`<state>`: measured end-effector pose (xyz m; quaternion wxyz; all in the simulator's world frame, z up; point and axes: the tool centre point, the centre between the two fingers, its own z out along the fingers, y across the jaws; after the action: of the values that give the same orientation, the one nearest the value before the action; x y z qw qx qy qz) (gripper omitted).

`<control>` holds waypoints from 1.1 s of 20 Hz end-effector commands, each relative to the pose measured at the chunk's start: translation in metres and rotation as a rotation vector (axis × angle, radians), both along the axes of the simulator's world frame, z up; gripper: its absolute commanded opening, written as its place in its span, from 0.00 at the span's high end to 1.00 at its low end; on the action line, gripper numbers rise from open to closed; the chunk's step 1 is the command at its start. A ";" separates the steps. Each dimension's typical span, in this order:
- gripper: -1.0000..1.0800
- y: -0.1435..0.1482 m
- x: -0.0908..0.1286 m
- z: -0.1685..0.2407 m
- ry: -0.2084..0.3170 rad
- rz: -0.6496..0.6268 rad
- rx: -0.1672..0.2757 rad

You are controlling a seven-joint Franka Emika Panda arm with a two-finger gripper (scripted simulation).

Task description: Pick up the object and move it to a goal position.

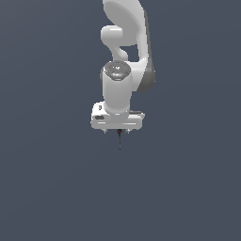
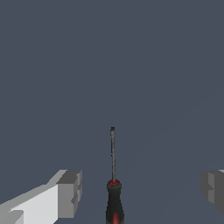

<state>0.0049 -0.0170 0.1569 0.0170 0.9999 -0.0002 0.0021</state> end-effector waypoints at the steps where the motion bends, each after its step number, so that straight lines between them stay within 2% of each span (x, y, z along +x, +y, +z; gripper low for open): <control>1: 0.04 0.000 0.000 0.000 0.000 0.000 0.000; 11: 0.04 -0.023 0.005 0.011 -0.016 -0.021 0.007; 17: 0.04 -0.022 0.003 0.007 -0.015 -0.018 0.007; 22: 0.04 -0.017 -0.007 -0.008 -0.013 -0.009 0.012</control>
<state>0.0011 -0.0355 0.1542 0.0119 0.9999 -0.0064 0.0091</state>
